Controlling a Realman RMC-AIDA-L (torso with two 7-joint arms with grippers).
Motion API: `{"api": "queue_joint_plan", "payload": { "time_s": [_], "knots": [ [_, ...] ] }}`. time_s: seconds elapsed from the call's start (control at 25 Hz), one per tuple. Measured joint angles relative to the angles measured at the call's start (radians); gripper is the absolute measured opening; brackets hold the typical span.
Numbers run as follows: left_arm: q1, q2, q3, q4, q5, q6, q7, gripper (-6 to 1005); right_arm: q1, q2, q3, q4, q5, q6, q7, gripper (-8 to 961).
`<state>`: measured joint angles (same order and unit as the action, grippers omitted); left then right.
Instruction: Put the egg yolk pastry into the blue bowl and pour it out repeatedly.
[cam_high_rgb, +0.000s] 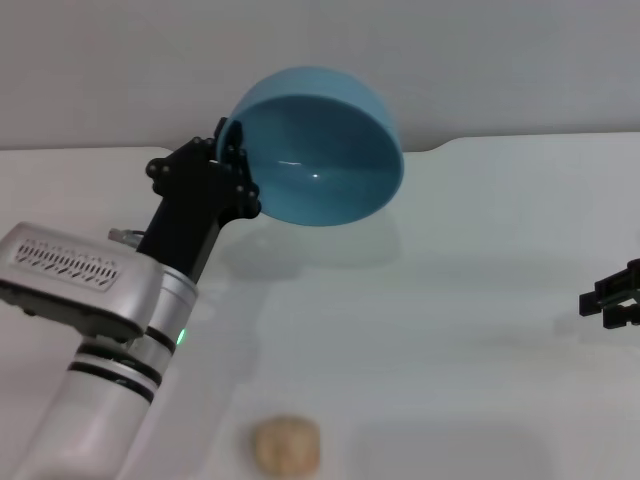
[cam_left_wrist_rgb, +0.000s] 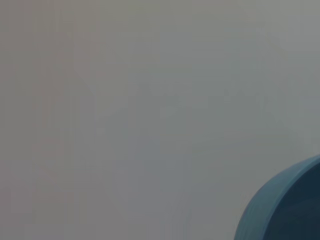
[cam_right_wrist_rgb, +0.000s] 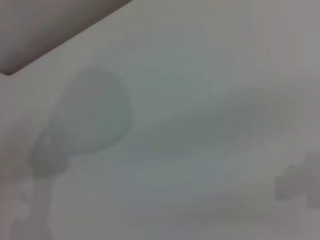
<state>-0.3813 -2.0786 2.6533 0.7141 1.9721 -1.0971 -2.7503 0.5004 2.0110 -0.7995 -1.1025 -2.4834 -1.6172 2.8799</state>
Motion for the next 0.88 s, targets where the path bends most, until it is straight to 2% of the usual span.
{"api": "queue_joint_plan", "payload": {
  "time_s": [0.24,0.52,0.64,0.68,0.76,0.8,0.88],
  "knots": [
    [-0.048,0.0,-0.014,-0.014,-0.018,0.079,-0.001,1,0.008,0.0,-0.007,0.003,0.007,0.004,-0.014,320],
    [-0.112,0.005,-0.071,-0.047,-0.047,0.17,0.0,1,0.019,0.013,-0.011,0.008,0.073,0.0,-0.039,320],
    [-0.128,0.014,-0.176,-0.018,-0.037,0.315,0.01,1,0.025,0.016,-0.039,0.012,0.115,-0.005,-0.047,321],
    [-0.136,0.019,-0.242,-0.002,-0.023,0.411,0.018,1,0.028,0.017,-0.052,0.012,0.121,-0.005,-0.047,321],
    [-0.162,0.024,-0.393,0.016,0.022,0.659,0.039,1,0.042,0.023,-0.091,0.012,0.131,-0.005,-0.047,321],
    [-0.184,0.024,-0.505,0.02,0.051,0.832,0.057,1,0.049,0.024,-0.106,0.013,0.13,-0.002,-0.047,321],
    [-0.225,0.023,-0.681,0.014,0.087,1.074,0.085,1,0.07,0.027,-0.15,0.022,0.13,0.007,-0.047,321]
  ]
}}
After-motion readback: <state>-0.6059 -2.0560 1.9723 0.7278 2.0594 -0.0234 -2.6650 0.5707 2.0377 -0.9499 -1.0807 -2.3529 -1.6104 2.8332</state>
